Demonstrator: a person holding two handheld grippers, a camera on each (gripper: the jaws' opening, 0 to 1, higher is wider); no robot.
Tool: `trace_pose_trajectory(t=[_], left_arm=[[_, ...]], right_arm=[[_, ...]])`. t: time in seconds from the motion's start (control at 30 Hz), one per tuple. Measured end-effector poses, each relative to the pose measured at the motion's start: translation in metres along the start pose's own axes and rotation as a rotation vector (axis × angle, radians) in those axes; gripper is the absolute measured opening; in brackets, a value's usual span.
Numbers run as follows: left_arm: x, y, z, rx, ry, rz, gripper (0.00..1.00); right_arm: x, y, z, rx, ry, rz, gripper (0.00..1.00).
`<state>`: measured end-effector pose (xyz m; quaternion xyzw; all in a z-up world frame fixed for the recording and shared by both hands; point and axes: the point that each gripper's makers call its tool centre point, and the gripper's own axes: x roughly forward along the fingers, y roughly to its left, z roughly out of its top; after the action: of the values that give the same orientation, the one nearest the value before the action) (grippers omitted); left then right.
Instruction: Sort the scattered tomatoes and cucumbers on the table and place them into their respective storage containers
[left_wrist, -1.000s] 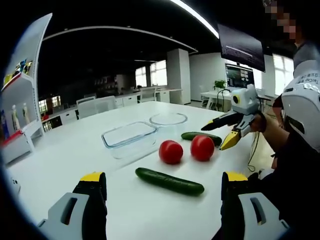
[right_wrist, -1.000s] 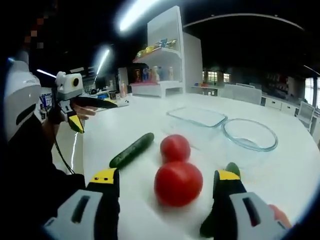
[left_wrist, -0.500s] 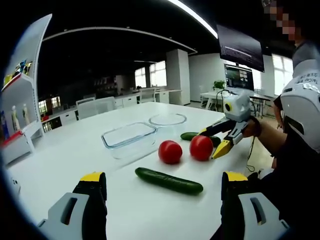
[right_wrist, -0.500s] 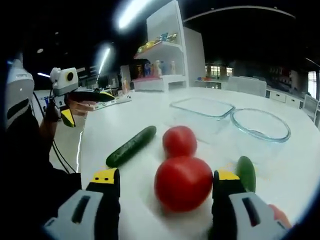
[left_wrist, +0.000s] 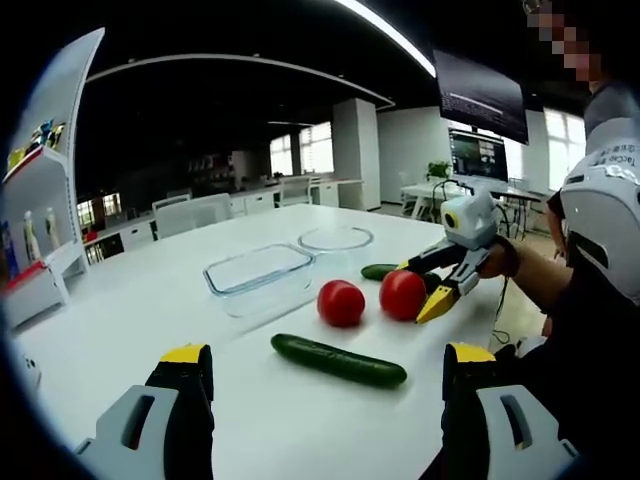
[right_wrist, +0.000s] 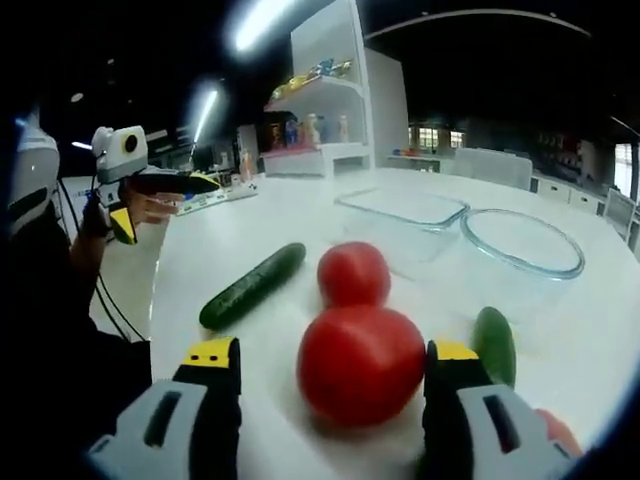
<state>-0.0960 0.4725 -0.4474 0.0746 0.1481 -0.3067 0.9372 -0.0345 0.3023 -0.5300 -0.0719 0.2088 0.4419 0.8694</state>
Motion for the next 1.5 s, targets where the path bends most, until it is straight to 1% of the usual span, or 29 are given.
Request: trace_pose_trajectory(t=[0.1,0.2,0.37,0.47,0.53,0.6,1.07,1.5], left_arm=[[0.0,0.0,-0.001,-0.001,0.001,-0.002,0.95],[0.0,0.001,-0.002,-0.004,0.003,0.0,0.95],[0.0,0.001,-0.002,-0.007,0.003,0.0,0.95],[0.0,0.001,-0.002,-0.007,0.003,0.001,0.95],[0.001,0.001,-0.003,-0.005,0.005,-0.001,0.92],[0.001,0.001,-0.004,-0.006,0.008,-0.002,0.92],[0.002,0.001,-0.004,-0.008,0.008,0.001,0.92],[0.001,0.001,-0.004,-0.007,0.005,0.002,0.92]], right_arm=[[0.001,-0.004,-0.002,-0.017,0.007,-0.013,0.65],[0.001,-0.009,-0.002,-0.003,-0.003,-0.023,0.61],[0.001,-0.009,-0.002,0.004,-0.009,-0.025,0.59],[0.001,-0.012,-0.003,-0.006,-0.006,-0.04,0.56],[0.002,-0.014,-0.004,-0.014,-0.005,-0.05,0.54],[0.002,-0.017,-0.004,-0.021,-0.005,-0.069,0.51],[0.002,-0.018,-0.004,-0.01,-0.019,-0.077,0.49],[0.002,-0.019,-0.004,0.009,-0.007,-0.109,0.46]])
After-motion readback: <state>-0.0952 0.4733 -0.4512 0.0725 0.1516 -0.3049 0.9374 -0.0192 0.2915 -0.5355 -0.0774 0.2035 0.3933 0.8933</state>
